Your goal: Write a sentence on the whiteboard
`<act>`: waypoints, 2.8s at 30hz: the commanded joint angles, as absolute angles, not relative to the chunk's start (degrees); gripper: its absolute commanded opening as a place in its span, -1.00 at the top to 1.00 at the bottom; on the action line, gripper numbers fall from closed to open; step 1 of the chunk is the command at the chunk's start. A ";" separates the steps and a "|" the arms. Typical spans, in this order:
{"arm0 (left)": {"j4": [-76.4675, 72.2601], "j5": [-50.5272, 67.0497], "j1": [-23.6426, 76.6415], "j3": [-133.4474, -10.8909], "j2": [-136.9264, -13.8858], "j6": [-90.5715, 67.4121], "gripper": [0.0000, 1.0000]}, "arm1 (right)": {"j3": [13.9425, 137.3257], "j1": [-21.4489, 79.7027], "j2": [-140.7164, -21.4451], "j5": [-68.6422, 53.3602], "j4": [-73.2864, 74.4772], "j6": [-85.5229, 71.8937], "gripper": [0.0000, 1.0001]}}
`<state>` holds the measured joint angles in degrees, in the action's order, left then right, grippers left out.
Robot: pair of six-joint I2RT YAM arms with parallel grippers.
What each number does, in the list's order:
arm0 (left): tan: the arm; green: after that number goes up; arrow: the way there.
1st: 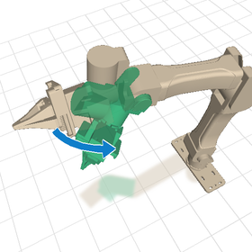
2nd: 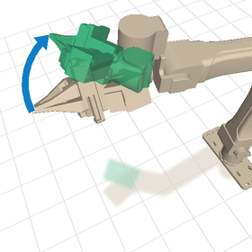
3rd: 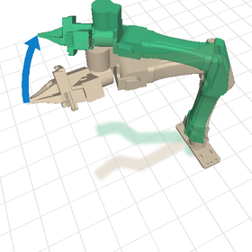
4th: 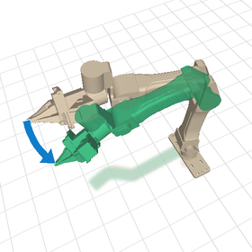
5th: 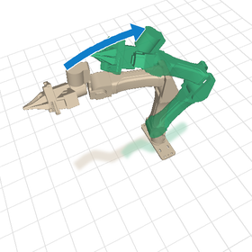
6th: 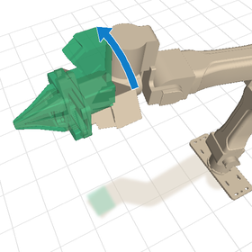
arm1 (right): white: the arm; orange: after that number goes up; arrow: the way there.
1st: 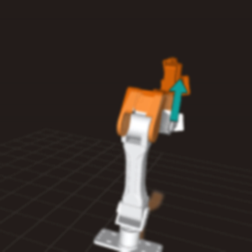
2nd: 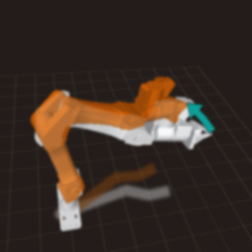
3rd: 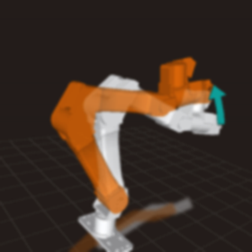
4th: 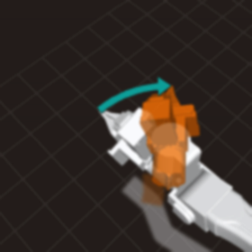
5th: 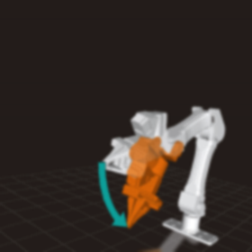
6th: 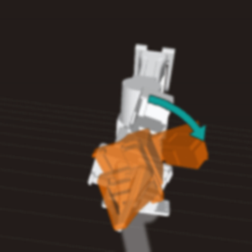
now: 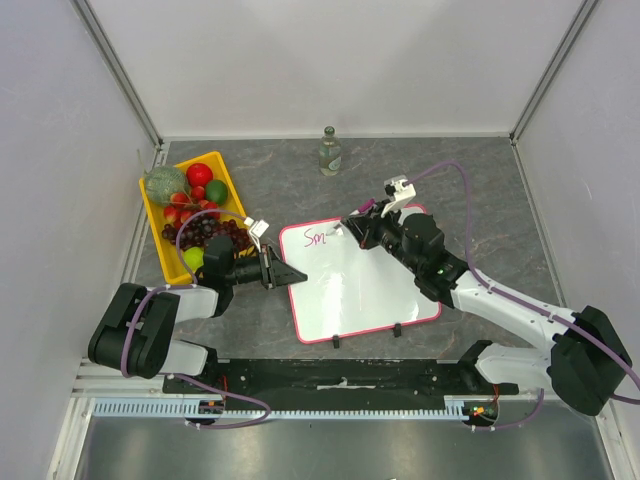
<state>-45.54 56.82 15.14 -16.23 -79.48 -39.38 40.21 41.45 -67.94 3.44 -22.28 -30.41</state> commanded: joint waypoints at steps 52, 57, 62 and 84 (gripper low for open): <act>-41.66 54.23 15.82 -15.73 -80.68 -32.70 0.96 | 39.11 39.20 -68.91 3.25 -28.83 -33.22 1.00; -41.66 54.23 15.82 -15.73 -80.68 -32.70 0.96 | 38.76 37.45 -66.71 0.53 -31.02 -37.08 1.00; -41.66 54.23 15.82 -15.73 -80.68 -32.78 0.96 | 39.37 36.56 -66.18 0.79 -30.50 -37.27 1.00; -41.66 54.23 15.82 -15.82 -80.77 -32.70 0.96 | 36.04 36.39 -67.77 0.18 -28.57 -35.42 1.00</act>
<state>-45.47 56.97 15.14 -16.23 -79.57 -39.35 37.04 36.51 -68.31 -0.12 -28.77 -36.45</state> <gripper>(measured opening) 0.213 0.055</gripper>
